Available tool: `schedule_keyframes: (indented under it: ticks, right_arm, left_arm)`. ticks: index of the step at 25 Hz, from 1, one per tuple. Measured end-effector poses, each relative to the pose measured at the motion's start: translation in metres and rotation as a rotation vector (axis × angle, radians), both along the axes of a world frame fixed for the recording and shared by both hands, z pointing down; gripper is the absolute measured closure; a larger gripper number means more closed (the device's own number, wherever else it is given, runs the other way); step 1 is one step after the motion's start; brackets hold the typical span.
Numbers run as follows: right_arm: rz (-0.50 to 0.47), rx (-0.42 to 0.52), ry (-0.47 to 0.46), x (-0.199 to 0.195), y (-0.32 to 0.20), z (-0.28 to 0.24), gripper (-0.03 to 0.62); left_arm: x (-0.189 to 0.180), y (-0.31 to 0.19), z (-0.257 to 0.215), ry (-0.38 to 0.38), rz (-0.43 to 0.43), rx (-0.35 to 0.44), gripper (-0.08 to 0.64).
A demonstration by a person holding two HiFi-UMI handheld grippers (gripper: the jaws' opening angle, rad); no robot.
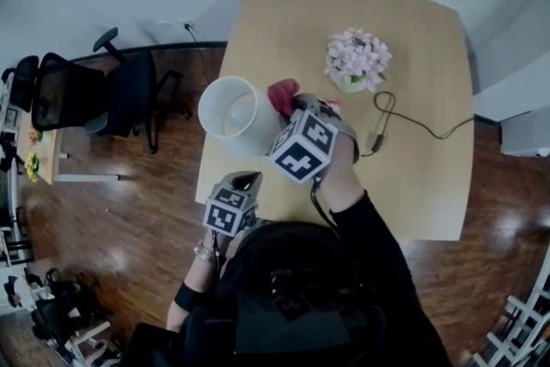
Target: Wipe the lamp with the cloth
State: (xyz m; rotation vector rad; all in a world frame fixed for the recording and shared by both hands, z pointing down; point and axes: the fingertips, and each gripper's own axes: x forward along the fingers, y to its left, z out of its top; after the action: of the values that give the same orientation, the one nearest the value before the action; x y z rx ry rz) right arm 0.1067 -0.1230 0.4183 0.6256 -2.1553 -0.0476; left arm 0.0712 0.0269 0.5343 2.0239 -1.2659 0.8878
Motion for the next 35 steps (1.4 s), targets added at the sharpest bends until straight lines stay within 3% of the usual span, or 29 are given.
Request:
schedule_keyframes:
  ticks: [12, 14, 18, 22, 28, 35]
  right_arm:
    - [0.024, -0.086, 0.111, 0.016, 0.007, 0.036, 0.463]
    - [0.05, -0.062, 0.075, 0.021, 0.002, 0.027, 0.463]
    - [0.102, 0.005, -0.094, 0.031, -0.007, -0.023, 0.463]
    - [0.073, 0.043, -0.188, 0.03, -0.002, -0.062, 0.463]
    - [-0.019, 0.02, -0.205, 0.0, 0.017, -0.059, 0.463]
    - [-0.013, -0.063, -0.161, 0.002, 0.02, -0.016, 0.463]
  left_arm:
    - [0.005, 0.005, 0.01, 0.011, 0.048, -0.014, 0.558]
    - [0.006, 0.004, 0.01, 0.012, 0.056, -0.013, 0.558]
    - [0.004, 0.002, 0.005, 0.011, 0.061, 0.001, 0.558]
    - [0.002, 0.0, 0.003, 0.011, 0.064, 0.007, 0.558]
    - [0.002, 0.002, 0.002, 0.012, 0.065, 0.008, 0.558]
    - [-0.005, 0.008, 0.003, 0.011, 0.053, -0.004, 0.558]
